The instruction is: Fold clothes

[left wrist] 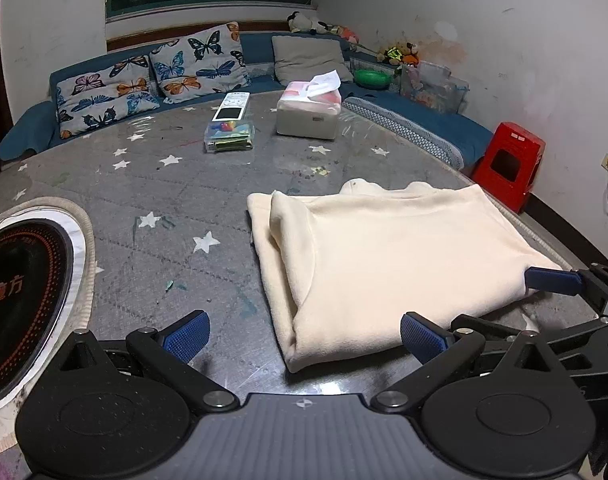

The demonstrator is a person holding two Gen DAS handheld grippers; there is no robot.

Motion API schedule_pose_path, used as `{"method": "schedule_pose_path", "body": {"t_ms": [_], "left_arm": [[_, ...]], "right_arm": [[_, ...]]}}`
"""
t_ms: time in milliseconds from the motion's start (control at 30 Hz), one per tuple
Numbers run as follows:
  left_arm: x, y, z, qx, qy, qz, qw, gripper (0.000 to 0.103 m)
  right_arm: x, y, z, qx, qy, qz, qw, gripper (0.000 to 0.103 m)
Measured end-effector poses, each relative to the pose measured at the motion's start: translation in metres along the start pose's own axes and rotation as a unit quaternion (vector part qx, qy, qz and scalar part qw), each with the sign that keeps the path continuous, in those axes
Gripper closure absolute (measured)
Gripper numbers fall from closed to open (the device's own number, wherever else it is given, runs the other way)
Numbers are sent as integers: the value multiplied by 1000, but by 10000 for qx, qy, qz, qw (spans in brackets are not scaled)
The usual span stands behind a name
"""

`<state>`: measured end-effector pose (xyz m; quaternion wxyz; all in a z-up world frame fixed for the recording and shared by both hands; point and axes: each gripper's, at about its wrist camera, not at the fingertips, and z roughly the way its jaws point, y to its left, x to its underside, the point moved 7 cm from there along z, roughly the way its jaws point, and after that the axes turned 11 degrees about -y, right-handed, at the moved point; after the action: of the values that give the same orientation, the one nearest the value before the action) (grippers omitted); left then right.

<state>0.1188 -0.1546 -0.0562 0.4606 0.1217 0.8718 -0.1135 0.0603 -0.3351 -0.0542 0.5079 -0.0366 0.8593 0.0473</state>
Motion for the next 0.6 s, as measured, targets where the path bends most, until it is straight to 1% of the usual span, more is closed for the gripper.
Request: {"method": "schedule_pose_path", "body": {"t_ms": [600], "left_arm": [[-2,1,-5,-22,-82,-21,10000,0]], "right_arm": [[0,-1,-1,-8,-21,54,10000,0]]}}
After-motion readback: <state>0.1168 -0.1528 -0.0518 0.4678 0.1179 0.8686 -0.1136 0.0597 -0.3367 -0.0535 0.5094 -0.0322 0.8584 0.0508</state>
